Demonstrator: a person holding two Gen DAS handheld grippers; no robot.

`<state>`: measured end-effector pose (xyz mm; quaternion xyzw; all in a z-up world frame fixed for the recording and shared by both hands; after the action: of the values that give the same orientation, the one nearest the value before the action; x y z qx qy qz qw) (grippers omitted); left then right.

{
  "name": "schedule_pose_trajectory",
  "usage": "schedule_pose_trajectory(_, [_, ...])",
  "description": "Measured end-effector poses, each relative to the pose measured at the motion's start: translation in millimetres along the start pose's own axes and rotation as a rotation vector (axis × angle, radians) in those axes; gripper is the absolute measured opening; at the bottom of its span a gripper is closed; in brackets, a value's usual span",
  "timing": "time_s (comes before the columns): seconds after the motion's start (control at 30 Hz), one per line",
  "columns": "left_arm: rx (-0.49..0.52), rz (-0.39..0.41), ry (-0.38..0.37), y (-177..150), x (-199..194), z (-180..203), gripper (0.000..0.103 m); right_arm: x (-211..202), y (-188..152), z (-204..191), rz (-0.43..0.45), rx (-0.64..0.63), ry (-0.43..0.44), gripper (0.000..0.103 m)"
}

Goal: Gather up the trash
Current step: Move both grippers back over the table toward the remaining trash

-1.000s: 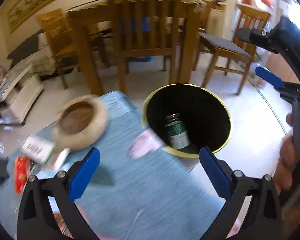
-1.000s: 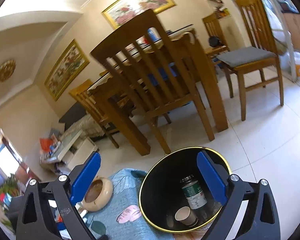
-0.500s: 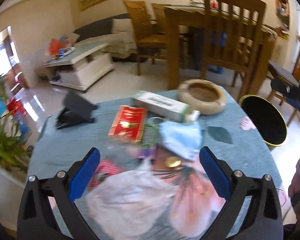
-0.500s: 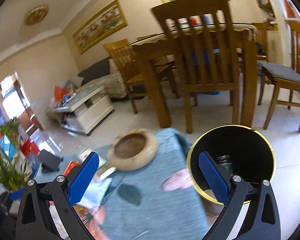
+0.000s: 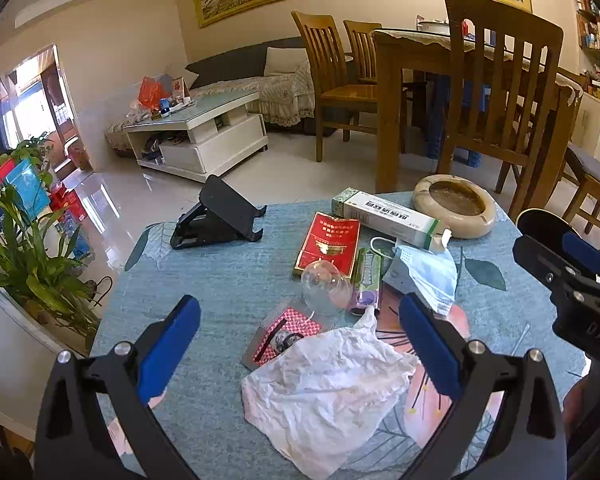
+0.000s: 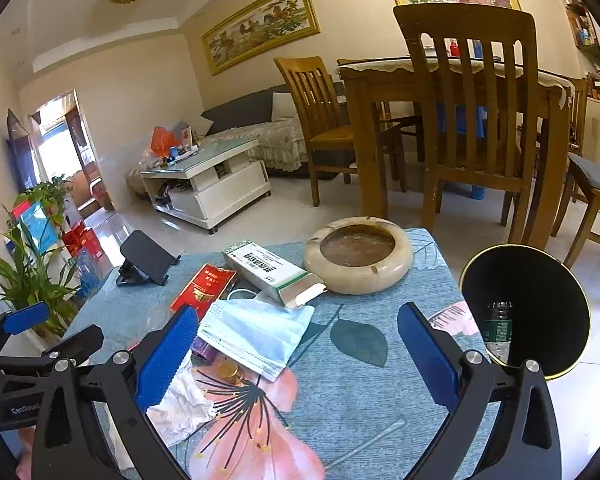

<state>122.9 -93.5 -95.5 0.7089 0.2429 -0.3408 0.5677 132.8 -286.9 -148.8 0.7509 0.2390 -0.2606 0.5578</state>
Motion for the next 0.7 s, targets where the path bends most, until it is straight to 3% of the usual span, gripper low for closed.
schedule_pose_trajectory(0.7, [0.014,-0.015,-0.012,-5.9,6.5,0.1,0.100,4.5,-3.3,-0.7,-0.010,0.011,0.002,0.099])
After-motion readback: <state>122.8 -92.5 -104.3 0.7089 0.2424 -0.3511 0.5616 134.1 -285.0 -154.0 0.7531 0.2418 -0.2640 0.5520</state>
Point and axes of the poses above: each gripper's, at about its wrist camera, not at the fingertips, and x roughly the way its jaws point, z to its right, y to its top, the point moved 10 cm from there along x, roughly the way its jaws point, and after that the axes turned 8 degrees about -z, right-handed, at the moved point
